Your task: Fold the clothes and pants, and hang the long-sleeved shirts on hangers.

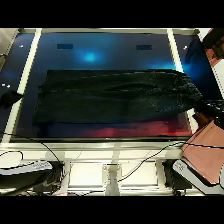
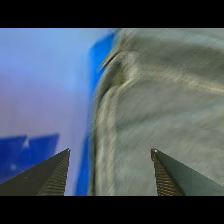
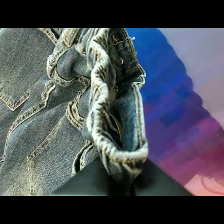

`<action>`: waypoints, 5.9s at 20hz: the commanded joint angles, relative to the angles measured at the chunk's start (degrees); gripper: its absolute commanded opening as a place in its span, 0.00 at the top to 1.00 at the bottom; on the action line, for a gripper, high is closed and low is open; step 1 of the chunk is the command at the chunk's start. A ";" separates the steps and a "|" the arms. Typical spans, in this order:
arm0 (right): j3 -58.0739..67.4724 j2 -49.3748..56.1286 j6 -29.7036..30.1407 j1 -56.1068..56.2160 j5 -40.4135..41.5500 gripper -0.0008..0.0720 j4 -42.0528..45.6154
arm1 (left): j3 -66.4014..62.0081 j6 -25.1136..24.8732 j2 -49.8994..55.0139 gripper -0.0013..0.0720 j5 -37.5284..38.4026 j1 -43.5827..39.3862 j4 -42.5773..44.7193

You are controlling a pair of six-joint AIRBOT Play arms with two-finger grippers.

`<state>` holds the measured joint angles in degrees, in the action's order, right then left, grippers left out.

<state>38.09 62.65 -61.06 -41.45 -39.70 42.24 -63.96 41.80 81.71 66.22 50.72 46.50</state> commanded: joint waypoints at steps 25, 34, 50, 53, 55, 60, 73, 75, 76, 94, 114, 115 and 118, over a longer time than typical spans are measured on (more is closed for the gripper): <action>-14.86 -10.10 -29.83 0.00 5.31 0.30 15.72 | 9.90 11.82 -13.81 0.31 4.74 7.13 6.97; -14.86 -0.31 -28.50 0.00 14.88 0.33 0.70 | 9.90 11.85 -13.79 0.31 5.22 7.10 6.95; -5.29 14.56 -9.16 0.07 8.07 0.69 -9.20 | 16.24 14.91 -13.79 0.31 8.68 7.13 7.04; -5.27 14.47 -8.17 0.07 8.20 0.85 -9.05 | 21.03 17.44 -13.84 0.31 8.26 7.13 7.02; -5.27 14.47 -8.17 0.07 7.78 0.91 -9.03 | 24.57 19.12 -13.86 0.31 6.88 7.13 6.97; -5.27 14.47 -8.24 0.07 7.76 0.91 -9.07 | 35.63 17.70 -14.05 0.31 -4.33 7.10 -1.20; -5.18 13.00 -8.15 0.07 5.70 0.91 -8.09 | 41.57 0.57 -14.01 0.94 -28.70 -6.51 -22.58; -3.98 9.92 -8.26 0.07 2.21 0.91 -2.45 | 40.11 0.81 -14.84 0.94 -27.39 -6.95 -22.58; -2.64 7.96 -8.52 0.04 -0.96 0.91 1.75 | 38.99 0.81 -16.09 0.94 -26.25 -6.62 -22.53; 18.10 0.42 -28.68 12.87 -7.65 0.92 25.55 | 18.69 25.14 -20.48 0.94 -47.56 -21.73 2.54; 29.20 27.12 -40.57 21.62 31.85 0.35 20.11 | -14.51 29.77 17.40 0.02 -63.21 -39.98 3.34; 30.05 26.88 -36.50 21.55 31.69 0.35 21.44 | -14.51 29.77 16.59 0.02 -63.23 -39.52 4.35; 32.39 26.60 -31.23 21.24 29.97 0.35 22.51 | -14.51 29.79 14.01 0.02 -60.50 -37.59 7.10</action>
<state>68.71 89.30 -97.89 -20.14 -10.37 63.68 -78.35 71.59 97.47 4.51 11.92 51.18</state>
